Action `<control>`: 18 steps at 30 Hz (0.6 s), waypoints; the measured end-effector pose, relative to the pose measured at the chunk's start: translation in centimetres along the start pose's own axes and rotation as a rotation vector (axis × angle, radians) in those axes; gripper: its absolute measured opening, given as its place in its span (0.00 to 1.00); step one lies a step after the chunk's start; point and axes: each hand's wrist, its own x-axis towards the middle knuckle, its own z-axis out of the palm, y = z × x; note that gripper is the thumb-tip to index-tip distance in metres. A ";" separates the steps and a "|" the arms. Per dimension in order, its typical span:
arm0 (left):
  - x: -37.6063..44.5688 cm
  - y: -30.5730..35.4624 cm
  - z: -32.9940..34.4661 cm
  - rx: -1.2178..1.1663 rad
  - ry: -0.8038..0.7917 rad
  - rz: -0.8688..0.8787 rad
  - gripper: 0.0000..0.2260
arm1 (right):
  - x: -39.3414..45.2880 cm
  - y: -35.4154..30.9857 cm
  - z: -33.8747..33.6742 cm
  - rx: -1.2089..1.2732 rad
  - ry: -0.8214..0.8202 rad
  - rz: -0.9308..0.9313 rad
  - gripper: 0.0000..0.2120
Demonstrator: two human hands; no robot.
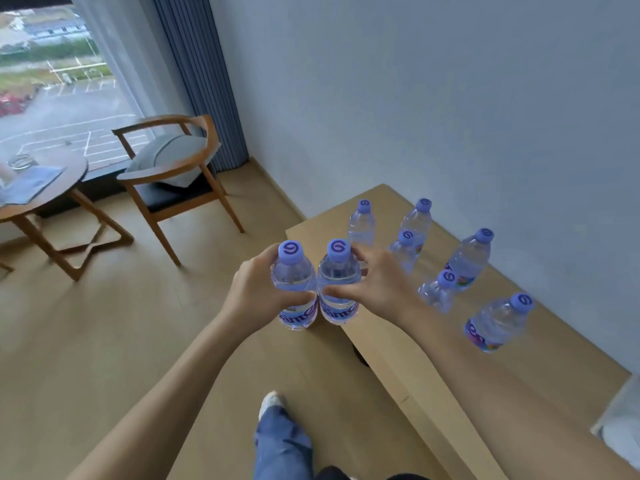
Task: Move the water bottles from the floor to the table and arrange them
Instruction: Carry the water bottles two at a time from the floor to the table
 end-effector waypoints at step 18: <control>31.7 -5.3 -5.5 0.077 -0.342 0.145 0.21 | 25.5 1.1 1.5 0.019 0.320 0.256 0.18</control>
